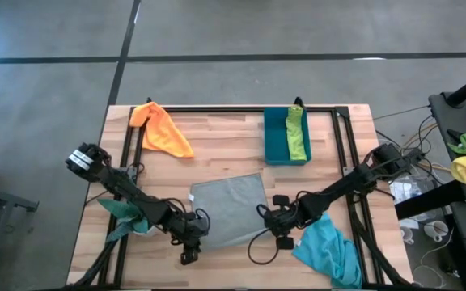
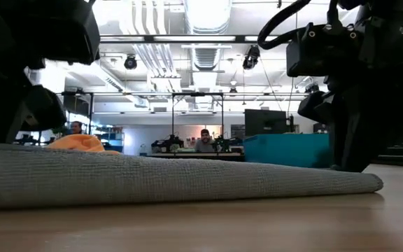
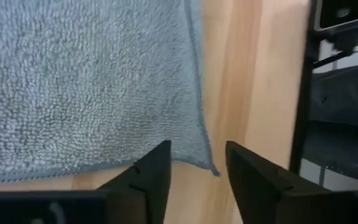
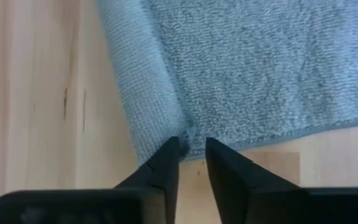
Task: Roll microfiber towels into tight, uniform cylinder then place into a basket
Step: Roll the gray towel
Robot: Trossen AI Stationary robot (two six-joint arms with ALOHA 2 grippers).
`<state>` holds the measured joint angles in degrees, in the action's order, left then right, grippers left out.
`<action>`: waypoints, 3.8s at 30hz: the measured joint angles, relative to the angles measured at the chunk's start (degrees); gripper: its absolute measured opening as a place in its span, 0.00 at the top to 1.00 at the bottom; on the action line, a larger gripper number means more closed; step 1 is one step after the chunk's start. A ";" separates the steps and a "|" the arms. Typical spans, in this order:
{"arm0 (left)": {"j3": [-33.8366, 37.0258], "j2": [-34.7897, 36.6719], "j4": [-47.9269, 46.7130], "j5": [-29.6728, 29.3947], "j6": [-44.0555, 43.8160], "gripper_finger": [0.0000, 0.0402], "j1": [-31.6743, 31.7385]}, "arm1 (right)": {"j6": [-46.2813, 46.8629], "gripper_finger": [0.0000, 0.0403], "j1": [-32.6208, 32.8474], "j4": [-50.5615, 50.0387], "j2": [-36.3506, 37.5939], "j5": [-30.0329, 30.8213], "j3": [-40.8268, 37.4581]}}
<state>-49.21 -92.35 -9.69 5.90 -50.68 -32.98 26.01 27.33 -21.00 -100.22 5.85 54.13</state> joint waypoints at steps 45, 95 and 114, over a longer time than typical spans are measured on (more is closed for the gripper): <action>-15.22 -12.50 -13.31 -26.97 2.91 0.63 -13.21 | 3.77 0.98 1.91 0.27 0.39 -3.06 -0.02; -12.64 -14.43 -8.72 -25.43 3.61 0.63 -12.08 | -6.50 0.81 9.68 -2.98 -6.13 6.40 6.03; -12.26 -14.41 -8.46 -25.57 4.63 0.77 -11.60 | -3.50 0.80 12.41 -4.50 -5.88 9.44 5.94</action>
<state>-61.47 -106.76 -18.15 -19.66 -46.05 -44.58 22.51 39.75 -25.50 -106.10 15.29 60.07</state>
